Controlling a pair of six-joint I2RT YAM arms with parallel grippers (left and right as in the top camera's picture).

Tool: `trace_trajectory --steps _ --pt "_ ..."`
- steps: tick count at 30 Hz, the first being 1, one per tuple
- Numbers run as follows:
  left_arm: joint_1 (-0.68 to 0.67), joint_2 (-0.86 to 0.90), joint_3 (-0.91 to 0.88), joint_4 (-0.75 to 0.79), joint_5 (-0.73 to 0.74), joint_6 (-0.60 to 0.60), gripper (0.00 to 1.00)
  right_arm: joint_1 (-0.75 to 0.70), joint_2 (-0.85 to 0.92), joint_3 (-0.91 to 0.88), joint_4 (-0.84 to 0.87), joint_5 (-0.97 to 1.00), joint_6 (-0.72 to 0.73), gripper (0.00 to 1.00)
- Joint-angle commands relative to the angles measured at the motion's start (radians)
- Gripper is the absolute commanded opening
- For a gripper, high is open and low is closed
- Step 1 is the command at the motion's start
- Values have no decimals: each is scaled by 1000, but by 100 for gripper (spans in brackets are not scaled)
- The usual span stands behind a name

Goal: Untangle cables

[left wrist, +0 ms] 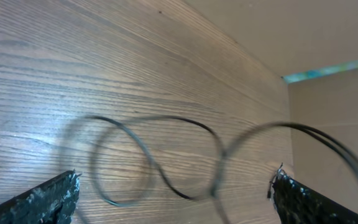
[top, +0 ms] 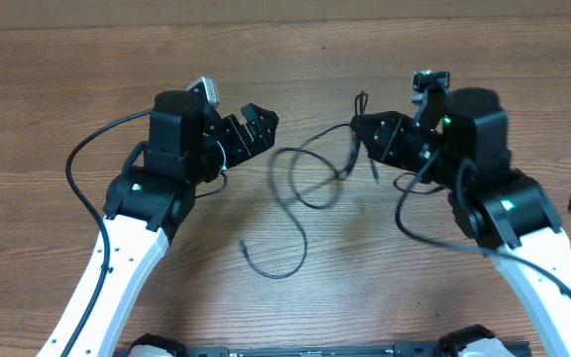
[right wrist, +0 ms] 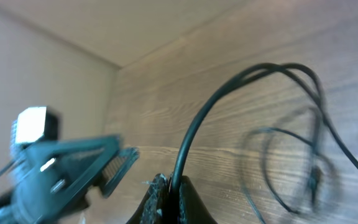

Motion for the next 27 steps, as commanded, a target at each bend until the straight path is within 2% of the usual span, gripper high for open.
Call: trace_trajectory --steps 1,5,12,20,22,23,27 --pt "-1 48 18 -3 -25 1 100 20 -62 28 -22 -51 -183 4" --pt "-1 112 18 2 -8 0 100 21 -75 28 -36 -53 -201 4" --pt "-1 257 18 86 135 -2 100 23 -74 28 -36 -53 -201 4" --pt "-2 412 18 190 246 -135 100 23 -74 28 -36 -53 -199 4" --pt "-5 436 18 202 249 -210 100 23 -74 28 -36 -53 -196 4" --pt "-8 452 18 204 264 -301 95 23 -74 28 -36 -53 -196 4" --pt "-26 492 18 232 335 -586 100 23 -74 28 -36 -53 -196 4"
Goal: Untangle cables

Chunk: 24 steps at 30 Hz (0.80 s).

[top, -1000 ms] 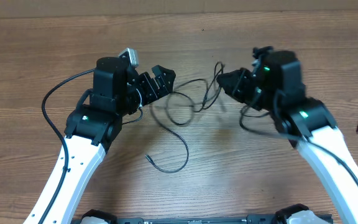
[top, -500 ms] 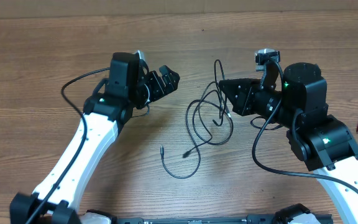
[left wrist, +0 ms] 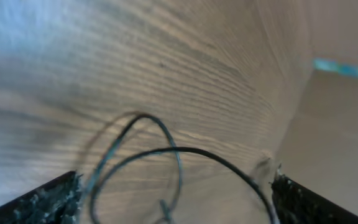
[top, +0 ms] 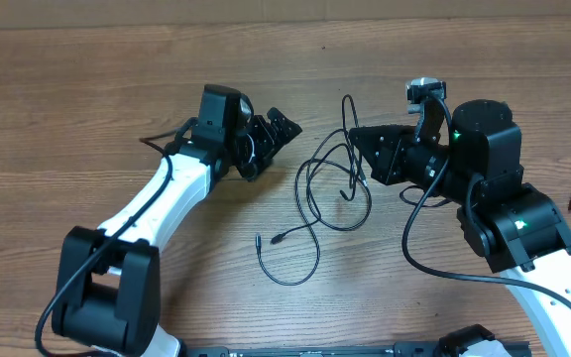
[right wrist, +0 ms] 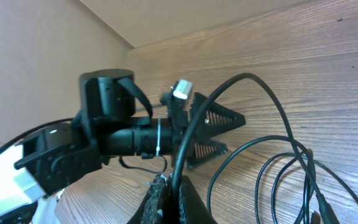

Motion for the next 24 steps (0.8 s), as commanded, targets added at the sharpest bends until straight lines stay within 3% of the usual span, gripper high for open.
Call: trace_trajectory --steps 1,6,11,13,16,17,22,24 --pt "-29 46 16 47 103 -336 100 4 -9 28 6 -9 -7 4" --pt "-93 103 16 246 156 -430 100 4 -9 28 6 -9 -7 4" --pt "-152 137 16 300 146 -510 100 4 -9 28 -1 -9 -7 4" --pt "-178 149 16 299 132 -539 89 4 -9 28 -7 -9 -7 4" --pt "-217 156 16 300 89 -594 82 4 -9 28 -21 -9 -7 4" --pt "-229 157 16 300 55 -597 77 4 -9 28 -26 -9 -7 4" --pt "-242 157 16 299 -106 -588 18 4 -9 28 -71 -9 -4 4" --pt "-229 157 16 299 -142 -542 4 4 -9 28 -83 -8 -4 4"
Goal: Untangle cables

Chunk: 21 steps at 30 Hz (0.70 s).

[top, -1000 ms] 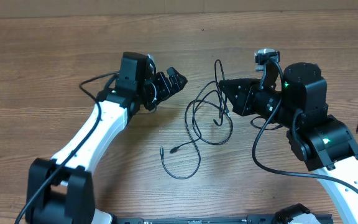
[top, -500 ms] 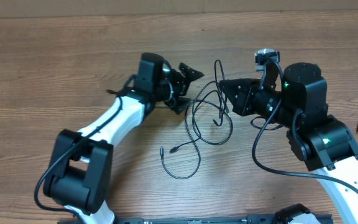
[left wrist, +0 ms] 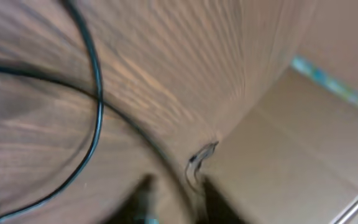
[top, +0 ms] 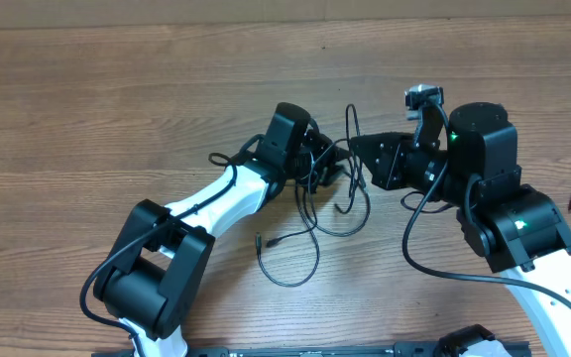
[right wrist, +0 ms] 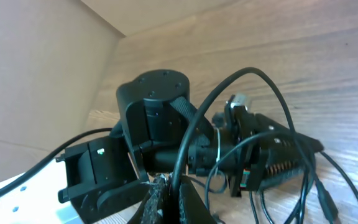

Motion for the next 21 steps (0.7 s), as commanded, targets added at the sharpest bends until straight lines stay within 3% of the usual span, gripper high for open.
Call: trace_trajectory --steps 1,5,9,15,20,21 --pt "28 15 15 0 -130 68 5 4 -9 27 -12 -8 -4 4" --pt "93 15 15 1 -144 167 4 3 -9 27 -53 -3 -4 4" --pt "189 14 15 47 -33 192 4 3 -9 27 -108 39 -4 4" --pt "364 14 15 339 233 201 4 3 25 27 -231 204 95 4" --pt "444 14 15 662 399 9 4 3 118 27 -262 267 132 4" --pt "453 14 15 837 459 -69 4 3 171 27 -242 270 132 4"
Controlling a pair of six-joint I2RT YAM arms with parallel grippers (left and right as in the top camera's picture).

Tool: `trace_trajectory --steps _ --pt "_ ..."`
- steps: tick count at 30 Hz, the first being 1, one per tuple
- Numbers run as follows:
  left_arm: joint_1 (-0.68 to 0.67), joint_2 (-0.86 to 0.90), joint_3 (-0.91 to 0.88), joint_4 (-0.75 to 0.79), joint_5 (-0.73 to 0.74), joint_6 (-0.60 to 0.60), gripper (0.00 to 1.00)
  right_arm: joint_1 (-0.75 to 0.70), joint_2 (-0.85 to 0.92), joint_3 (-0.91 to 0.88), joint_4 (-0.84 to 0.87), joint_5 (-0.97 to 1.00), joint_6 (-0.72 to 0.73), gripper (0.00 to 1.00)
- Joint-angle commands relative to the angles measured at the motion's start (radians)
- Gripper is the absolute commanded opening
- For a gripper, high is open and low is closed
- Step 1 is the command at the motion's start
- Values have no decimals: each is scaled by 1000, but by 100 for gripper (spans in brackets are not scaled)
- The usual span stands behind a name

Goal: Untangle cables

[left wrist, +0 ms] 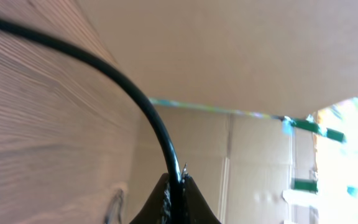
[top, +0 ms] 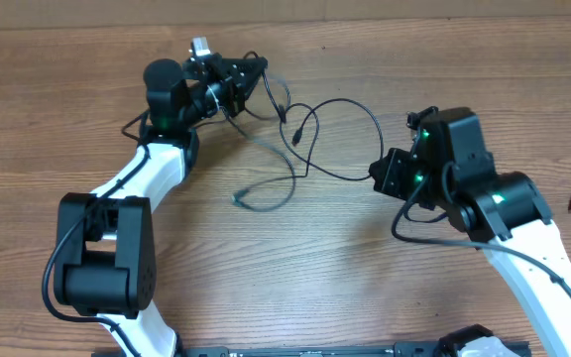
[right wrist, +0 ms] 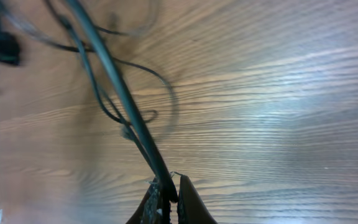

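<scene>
One thin black cable lies drawn out across the wooden table between both grippers. My left gripper is at the far left, shut on one strand, seen close in the left wrist view as cable running into the closed left gripper. My right gripper sits right of centre, shut on another strand; in the right wrist view the cable runs from the right gripper toward loose loops. A free plug end lies on the table in the middle.
Another black cable pokes in at the right edge of the table. A cardboard wall stands beyond the table's far side. My left arm stretches up along the left side.
My left gripper was in the tangle close to the right gripper; now it is far to the left, shut on a strand. The right gripper sits slightly lower. The bunched loops have spread wide.
First the right gripper held a strand above a loose tangle while the left stood open to its left. The left gripper was then nearer, still open, then inside the tangle. Now both hold the cable, far apart, with the loops opened out.
</scene>
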Motion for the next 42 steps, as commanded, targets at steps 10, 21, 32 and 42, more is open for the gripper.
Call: trace_trajectory --steps 10,21,32,42 --pt "2 6 10 610 380 -375 4 -5 235 26 277 44 22 4" --pt "-38 6 10 608 588 -456 4 -127 238 26 401 126 126 4" --pt "-47 6 10 534 604 23 4 -132 257 19 114 99 127 22" --pt "45 6 10 -26 394 374 4 -45 357 -97 376 45 105 100"
